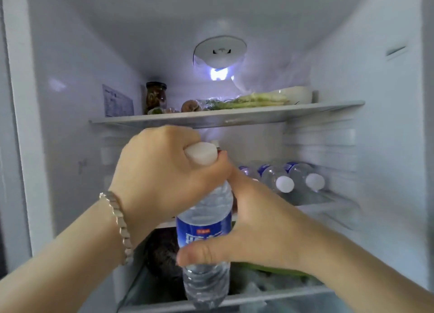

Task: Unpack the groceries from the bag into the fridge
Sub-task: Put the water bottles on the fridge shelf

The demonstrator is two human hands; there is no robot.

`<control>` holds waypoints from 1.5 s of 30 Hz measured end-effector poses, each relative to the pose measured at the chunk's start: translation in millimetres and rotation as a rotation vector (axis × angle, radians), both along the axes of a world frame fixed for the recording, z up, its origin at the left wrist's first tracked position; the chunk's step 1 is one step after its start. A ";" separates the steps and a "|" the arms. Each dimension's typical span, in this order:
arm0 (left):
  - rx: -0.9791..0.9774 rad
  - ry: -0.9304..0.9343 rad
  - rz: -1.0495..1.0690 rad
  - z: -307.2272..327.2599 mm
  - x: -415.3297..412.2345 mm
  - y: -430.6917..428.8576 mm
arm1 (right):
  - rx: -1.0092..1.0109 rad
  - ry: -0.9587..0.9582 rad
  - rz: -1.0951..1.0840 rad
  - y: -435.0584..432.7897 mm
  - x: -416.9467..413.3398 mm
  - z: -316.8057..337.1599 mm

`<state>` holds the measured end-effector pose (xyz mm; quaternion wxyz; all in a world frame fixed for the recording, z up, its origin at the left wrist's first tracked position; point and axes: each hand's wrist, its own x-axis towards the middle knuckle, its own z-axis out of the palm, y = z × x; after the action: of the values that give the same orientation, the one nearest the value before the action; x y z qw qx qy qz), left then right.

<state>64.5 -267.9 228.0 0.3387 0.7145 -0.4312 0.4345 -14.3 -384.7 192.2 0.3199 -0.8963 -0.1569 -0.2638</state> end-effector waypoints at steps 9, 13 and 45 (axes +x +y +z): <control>0.115 0.110 -0.649 -2.9 24.5 -55.4 | 0.045 -0.374 -0.532 -47.6 -46.2 13.1; 0.474 0.183 -0.121 -68.5 72.0 -78.8 | 0.003 -0.506 -0.639 -66.1 -61.4 16.2; 0.351 -0.046 0.057 -104.7 86.2 -90.6 | 0.027 -0.442 -0.850 -151.4 26.3 -20.4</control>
<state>150.7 -358.6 123.3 0.1864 0.7644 -0.4878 0.3781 11.9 -536.1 171.8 0.1540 -0.7992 0.1625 -0.5577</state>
